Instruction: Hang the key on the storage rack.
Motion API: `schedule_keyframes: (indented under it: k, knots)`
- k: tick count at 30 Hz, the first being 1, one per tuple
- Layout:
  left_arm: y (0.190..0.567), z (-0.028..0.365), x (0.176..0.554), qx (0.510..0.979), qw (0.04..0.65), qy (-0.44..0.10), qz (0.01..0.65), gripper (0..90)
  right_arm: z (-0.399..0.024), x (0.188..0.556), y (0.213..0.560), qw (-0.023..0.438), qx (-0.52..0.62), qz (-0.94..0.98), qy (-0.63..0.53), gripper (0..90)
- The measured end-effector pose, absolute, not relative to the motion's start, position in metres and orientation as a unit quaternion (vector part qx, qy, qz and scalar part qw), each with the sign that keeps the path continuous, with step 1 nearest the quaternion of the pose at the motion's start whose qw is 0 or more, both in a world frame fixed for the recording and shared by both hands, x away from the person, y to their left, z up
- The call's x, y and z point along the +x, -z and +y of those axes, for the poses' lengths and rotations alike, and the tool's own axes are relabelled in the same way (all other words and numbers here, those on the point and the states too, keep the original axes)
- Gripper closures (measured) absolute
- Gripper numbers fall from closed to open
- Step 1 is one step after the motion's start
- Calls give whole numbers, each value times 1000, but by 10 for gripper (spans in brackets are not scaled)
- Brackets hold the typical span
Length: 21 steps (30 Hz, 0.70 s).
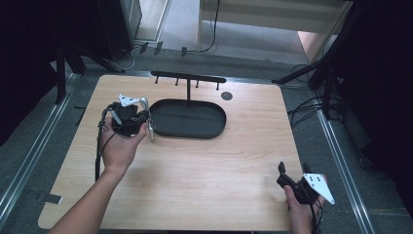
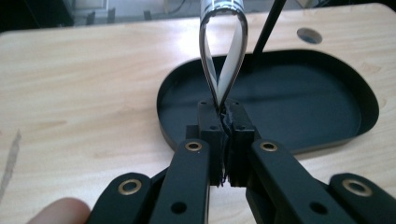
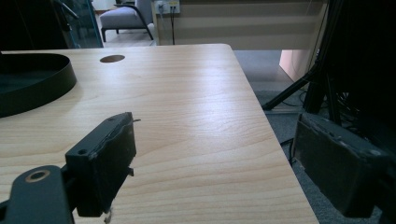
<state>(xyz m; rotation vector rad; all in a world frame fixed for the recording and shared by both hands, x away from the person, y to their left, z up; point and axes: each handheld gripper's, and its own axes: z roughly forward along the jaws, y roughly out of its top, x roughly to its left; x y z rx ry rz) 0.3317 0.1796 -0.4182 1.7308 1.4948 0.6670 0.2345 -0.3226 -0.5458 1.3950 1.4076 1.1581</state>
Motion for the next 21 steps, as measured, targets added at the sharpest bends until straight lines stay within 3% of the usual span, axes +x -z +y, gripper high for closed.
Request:
schedule_keyframes:
  k: [12,21]
  knots:
    - [399,173,347,673,388,-275,567,881,-323,235,546,410,554,559,-461,129]
    - [407,170,371,673,387,-261,574,882,-323,234,546,410,556,557,-462,129]
